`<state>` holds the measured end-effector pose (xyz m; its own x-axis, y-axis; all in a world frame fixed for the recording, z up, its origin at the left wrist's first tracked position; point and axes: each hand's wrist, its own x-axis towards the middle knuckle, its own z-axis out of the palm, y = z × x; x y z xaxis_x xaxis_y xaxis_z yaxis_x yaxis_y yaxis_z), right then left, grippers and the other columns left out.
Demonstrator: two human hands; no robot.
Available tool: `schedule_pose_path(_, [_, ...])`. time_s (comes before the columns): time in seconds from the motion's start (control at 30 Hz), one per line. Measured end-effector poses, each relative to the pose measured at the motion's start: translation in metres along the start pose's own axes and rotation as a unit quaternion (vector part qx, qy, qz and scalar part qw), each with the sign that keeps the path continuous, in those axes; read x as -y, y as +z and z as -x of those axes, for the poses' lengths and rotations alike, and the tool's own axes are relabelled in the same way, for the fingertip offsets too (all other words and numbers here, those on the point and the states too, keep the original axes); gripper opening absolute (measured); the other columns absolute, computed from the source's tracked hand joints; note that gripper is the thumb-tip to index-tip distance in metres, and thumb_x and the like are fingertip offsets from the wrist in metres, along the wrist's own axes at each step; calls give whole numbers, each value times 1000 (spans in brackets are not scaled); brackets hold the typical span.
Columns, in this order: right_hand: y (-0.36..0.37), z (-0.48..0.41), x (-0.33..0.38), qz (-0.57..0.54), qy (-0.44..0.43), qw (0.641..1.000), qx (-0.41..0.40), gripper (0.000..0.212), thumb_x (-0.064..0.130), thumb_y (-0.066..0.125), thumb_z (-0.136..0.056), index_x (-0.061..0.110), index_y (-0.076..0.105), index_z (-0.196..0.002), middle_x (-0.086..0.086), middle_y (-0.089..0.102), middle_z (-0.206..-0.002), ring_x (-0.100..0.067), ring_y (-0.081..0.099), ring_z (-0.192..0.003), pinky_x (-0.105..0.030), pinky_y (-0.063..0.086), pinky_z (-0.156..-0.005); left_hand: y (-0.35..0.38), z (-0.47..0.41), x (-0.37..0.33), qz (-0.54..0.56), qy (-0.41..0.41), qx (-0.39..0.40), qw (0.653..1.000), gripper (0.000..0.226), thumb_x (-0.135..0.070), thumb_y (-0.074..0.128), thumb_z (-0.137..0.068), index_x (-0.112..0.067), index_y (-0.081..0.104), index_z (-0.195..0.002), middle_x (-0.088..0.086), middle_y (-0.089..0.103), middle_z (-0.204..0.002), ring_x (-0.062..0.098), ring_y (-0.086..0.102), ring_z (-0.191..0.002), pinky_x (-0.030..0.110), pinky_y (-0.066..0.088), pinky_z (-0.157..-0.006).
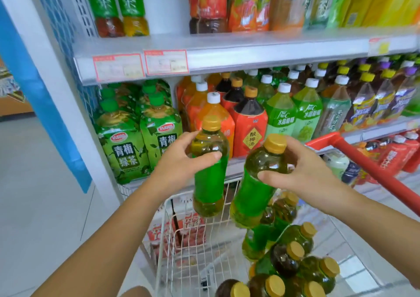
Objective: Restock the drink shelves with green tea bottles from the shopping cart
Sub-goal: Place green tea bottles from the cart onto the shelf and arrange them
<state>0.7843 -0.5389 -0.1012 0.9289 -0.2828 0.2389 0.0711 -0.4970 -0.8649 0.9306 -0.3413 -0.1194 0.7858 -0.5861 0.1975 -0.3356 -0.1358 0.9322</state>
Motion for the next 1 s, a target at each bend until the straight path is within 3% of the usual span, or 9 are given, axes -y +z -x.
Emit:
schedule_pose_path(0.07, [-5, -12, 22, -15, -38, 999, -31, 40, 20, 83, -69, 34, 62, -100, 17, 69, -98, -2, 63, -95, -22, 46, -84, -15, -4, -24, 11, 21, -53, 998, 33, -46, 74, -73, -38, 64, -103, -17, 72, -99, -1, 67, -90, 25, 50, -81])
schedule_pose_path(0.17, [-13, -35, 61, -42, -112, 991, -66, 40, 19, 86, -67, 29, 64, -99, 16, 71, -93, 0, 65, -86, -8, 46, -73, -43, -8, -62, 10, 65, -118, 991, 39, -61, 63, -57, -50, 63, -94, -22, 71, -92, 2, 67, -89, 31, 52, -83])
schedule_pose_path(0.27, [-20, -60, 104, -85, -188, 973, -101, 33, 15, 84, -68, 25, 65, -93, 20, 72, -85, 3, 65, -79, -7, 46, -72, -74, -7, -101, 18, 120, -173, 977, 35, -61, 61, -55, -46, 67, -87, -21, 72, -81, -1, 66, -76, 25, 52, -75])
schedule_pose_path(0.37, [-26, -84, 144, -101, -253, 955, -118, 28, 24, 76, -69, 21, 64, -93, 17, 72, -86, 0, 65, -81, -12, 48, -75, -107, -4, -132, -1, 159, -229, 960, 21, -52, 61, -67, -38, 68, -80, -20, 70, -69, -3, 64, -63, 18, 50, -62])
schedule_pose_path(0.5, [-28, -110, 194, -118, -316, 931, -141, 23, 26, 71, -70, 23, 65, -91, 16, 71, -84, 0, 64, -80, -18, 49, -76, -148, 0, -151, -38, 202, -277, 939, 53, -66, 58, -62, -29, 67, -97, -5, 73, -91, 16, 69, -87, 39, 55, -83])
schedule_pose_path(0.6, [-29, -126, 227, -113, -361, 909, -176, 24, 32, 70, -69, 25, 66, -92, 15, 70, -85, -2, 62, -82, -22, 49, -79, -171, -2, -162, -58, 221, -282, 932, 54, -68, 59, -63, -29, 66, -99, -5, 72, -90, 16, 68, -86, 43, 55, -84])
schedule_pose_path(0.73, [-25, -148, 254, -93, -373, 906, -180, 11, 26, 69, -79, 29, 65, -89, 21, 67, -78, 3, 60, -74, -20, 48, -69, -189, -9, -171, -36, 244, -276, 929, 42, -64, 63, -65, -32, 65, -93, -10, 70, -81, 10, 68, -77, 33, 54, -71])
schedule_pose_path(0.87, [-5, -174, 263, -69, -377, 910, -157, 22, 18, 73, -80, 24, 64, -100, 14, 68, -87, 6, 61, -76, -10, 46, -72, -198, -20, -172, -17, 266, -282, 921, 33, -58, 64, -69, -32, 65, -88, -10, 68, -79, 11, 67, -75, 31, 56, -67])
schedule_pose_path(1.0, [19, -205, 254, -15, -347, 930, -120, 36, 25, 76, -78, 24, 60, -111, 14, 67, -97, 6, 61, -83, -6, 45, -70, -202, -30, -169, 19, 272, -288, 918, 31, -58, 63, -70, -32, 65, -87, -9, 70, -78, 12, 69, -74, 30, 56, -63])
